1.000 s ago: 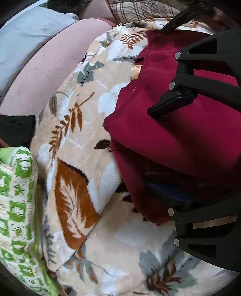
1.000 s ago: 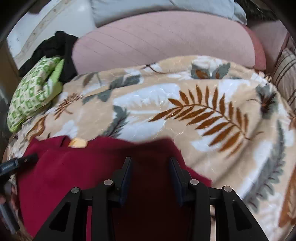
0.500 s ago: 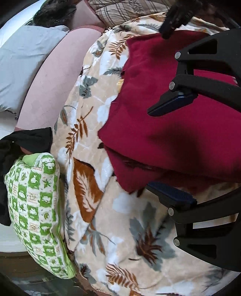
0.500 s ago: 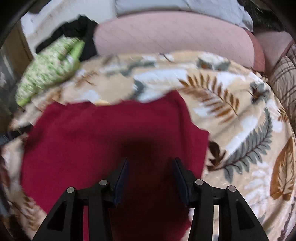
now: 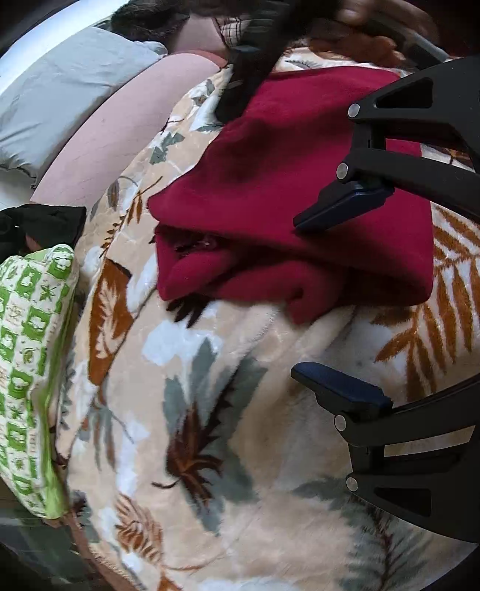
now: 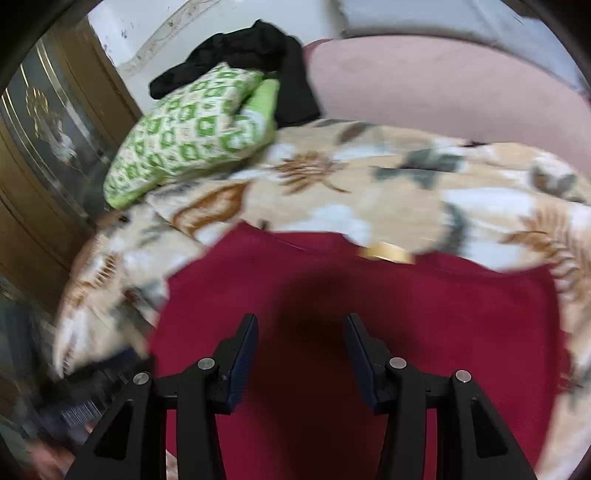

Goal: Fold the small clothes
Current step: 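Withdraw both grippers from the folded sweater, then grasp the folded sweater edge with the right gripper and lift it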

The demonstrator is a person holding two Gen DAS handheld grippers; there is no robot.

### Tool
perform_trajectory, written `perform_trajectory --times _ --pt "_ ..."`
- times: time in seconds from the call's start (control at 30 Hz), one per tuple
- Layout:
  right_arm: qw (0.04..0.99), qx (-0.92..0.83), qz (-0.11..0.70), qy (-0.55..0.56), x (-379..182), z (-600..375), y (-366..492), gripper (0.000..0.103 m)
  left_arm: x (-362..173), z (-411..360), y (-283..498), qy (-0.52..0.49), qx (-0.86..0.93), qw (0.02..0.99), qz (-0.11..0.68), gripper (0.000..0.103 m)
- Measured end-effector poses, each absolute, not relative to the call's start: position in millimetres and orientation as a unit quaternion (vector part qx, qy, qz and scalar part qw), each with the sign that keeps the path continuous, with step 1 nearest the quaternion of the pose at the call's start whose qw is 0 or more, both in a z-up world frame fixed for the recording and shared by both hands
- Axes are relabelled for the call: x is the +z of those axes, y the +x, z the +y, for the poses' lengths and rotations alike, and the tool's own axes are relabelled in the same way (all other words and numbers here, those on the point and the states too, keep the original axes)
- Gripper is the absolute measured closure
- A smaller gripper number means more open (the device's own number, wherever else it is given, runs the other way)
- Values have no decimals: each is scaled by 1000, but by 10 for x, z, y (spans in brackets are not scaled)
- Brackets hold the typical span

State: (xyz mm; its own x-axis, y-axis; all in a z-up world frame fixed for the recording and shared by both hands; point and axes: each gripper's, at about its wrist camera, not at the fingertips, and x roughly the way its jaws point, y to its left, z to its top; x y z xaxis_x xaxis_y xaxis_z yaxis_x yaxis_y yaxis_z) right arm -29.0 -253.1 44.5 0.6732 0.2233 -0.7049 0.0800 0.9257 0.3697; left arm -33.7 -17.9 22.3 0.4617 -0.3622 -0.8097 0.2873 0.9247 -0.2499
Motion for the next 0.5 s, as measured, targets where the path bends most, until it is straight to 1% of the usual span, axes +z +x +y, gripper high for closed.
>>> perform_trajectory --times 0.17,0.23,0.37,0.4,0.43,0.47,0.5 --pt "884 74 412 207 502 -2164 201 56 154 -145 -324 -49 -201 853 480 30" --pt "875 75 436 199 465 -1995 413 52 158 -143 -314 -53 -204 852 479 30" --pt "857 74 483 167 287 -1769 703 52 161 -143 -317 -49 -211 852 477 30" --pt "852 62 495 156 224 -1741 748 65 162 -137 -308 -50 -213 851 478 30" --pt "851 58 502 146 188 -1719 773 88 165 -125 -300 -54 -215 849 479 30" --pt "853 59 498 143 199 -1717 774 93 175 -111 -296 -60 -217 848 480 30" --pt "859 62 486 148 251 -1732 755 94 187 -99 -279 -64 -219 847 480 30"
